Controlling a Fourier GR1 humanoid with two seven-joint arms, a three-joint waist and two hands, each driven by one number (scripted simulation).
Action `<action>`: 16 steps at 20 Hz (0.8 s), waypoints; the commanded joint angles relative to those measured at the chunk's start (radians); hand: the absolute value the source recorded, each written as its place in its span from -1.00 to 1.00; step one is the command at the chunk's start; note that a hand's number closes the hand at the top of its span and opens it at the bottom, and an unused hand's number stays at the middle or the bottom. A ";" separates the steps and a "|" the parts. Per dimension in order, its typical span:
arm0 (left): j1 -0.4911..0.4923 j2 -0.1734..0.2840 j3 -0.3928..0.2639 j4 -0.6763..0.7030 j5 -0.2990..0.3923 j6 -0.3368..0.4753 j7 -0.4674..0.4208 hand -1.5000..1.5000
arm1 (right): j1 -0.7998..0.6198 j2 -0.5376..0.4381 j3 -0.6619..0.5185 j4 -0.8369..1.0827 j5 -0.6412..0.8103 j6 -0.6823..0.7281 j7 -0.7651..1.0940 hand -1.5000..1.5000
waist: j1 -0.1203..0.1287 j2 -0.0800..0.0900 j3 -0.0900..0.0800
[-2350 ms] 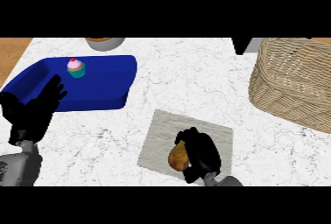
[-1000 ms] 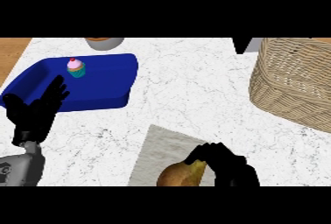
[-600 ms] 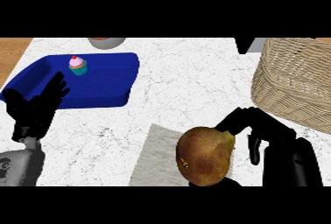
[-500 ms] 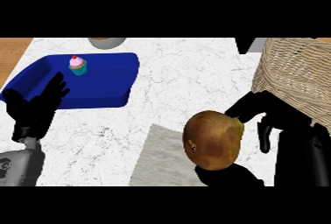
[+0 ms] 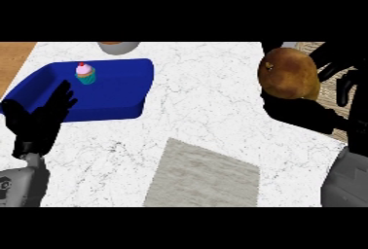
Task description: Pick the pear from the placemat and place it in the basket
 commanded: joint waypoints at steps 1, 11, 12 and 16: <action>-0.010 -0.010 -0.005 0.054 -0.021 0.003 -0.040 0.00 | 0.032 -0.101 -0.170 0.038 -0.111 0.016 -0.106 1.00 | -0.008 0.001 0.000; -0.031 -0.007 -0.002 -0.008 -0.009 0.002 0.043 0.00 | 0.171 -0.194 -0.346 0.248 -0.239 -0.113 -0.424 1.00 | -0.003 0.000 0.000; 0.018 0.013 0.033 0.040 0.018 -0.048 -0.058 0.00 | 0.152 -0.203 -0.385 0.313 -0.268 -0.133 -0.451 1.00 | -0.001 0.001 0.000; 0.029 -0.016 0.007 0.055 -0.030 -0.011 -0.081 0.00 | 0.145 -0.176 -0.379 0.446 -0.261 -0.253 -0.565 1.00 | 0.000 0.001 0.000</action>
